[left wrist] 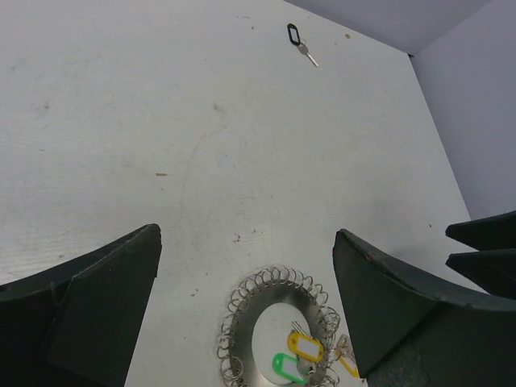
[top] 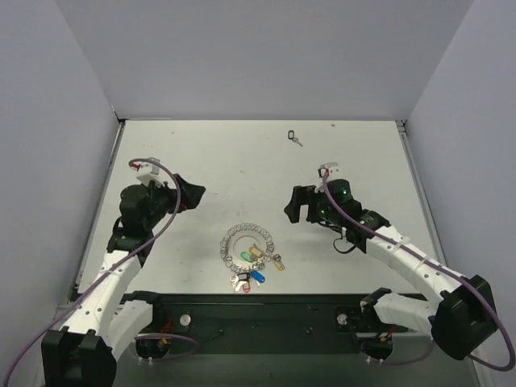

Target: Put the keys on the keyring

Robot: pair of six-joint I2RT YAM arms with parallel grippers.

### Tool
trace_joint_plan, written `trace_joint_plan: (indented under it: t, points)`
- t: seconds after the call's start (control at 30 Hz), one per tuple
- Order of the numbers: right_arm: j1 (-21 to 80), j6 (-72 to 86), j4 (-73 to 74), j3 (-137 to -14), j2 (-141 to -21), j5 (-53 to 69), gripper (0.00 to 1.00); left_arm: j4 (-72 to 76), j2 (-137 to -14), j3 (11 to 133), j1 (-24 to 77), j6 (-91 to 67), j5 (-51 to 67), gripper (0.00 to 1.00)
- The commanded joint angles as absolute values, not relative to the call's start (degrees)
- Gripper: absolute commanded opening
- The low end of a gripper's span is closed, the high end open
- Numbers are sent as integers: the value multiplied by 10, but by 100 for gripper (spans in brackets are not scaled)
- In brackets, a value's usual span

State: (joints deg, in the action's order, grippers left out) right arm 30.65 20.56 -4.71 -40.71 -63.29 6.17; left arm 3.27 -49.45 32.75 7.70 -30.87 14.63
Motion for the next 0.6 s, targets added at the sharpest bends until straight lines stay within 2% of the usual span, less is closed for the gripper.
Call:
trace_joint_plan:
  t: [0.0, 0.2, 0.33, 0.57]
  points:
    - [331, 200, -15, -396, -652, 111, 99, 93, -526, 339, 74, -323, 223, 98]
    - [369, 199, -18, -379, -703, 130, 96, 40, -596, 409, 116, -290, 275, 98]
    - [387, 200, -40, -388, -764, 163, 85, 6, -611, 439, 168, -260, 241, 97]
    - [404, 207, -74, -428, -866, 204, 70, 10, -620, 447, 175, -271, 245, 97]
